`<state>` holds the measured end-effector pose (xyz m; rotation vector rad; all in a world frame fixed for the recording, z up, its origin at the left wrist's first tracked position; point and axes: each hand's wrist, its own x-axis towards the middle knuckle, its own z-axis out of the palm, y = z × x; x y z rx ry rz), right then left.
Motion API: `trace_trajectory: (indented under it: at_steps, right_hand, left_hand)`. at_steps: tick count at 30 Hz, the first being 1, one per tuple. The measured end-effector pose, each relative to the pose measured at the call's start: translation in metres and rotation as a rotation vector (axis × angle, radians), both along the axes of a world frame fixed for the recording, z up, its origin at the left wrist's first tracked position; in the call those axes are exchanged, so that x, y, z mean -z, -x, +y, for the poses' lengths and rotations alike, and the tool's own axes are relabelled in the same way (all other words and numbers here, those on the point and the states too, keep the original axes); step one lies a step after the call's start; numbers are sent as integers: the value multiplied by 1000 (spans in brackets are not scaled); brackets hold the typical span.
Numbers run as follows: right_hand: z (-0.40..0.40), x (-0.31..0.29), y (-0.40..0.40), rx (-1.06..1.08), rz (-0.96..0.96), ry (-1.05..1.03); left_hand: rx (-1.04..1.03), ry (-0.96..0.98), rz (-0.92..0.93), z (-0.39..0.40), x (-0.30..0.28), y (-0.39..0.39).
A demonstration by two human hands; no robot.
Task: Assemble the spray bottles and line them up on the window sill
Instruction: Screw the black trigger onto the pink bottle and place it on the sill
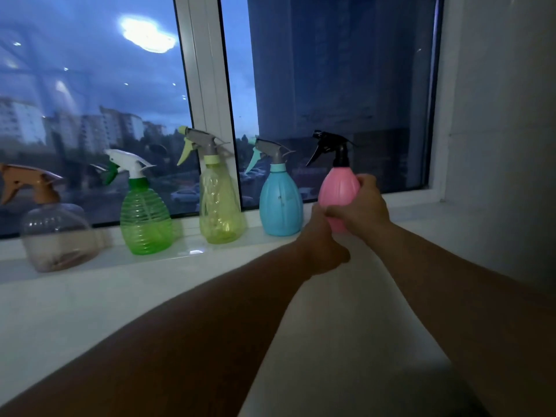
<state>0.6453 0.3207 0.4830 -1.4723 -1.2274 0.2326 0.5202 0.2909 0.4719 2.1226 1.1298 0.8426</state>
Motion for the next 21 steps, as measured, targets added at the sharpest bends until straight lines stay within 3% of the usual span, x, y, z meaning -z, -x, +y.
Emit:
trace_trajectory:
  at_steps: [13,21]
  right_hand:
    - [33,-3,1,-19,10,61]
    - [30,-7,5,-51,15,168]
  left_hand:
    - [-105,59,92,17,-14,-10]
    - [-116,-31,197,-5,-34,11]
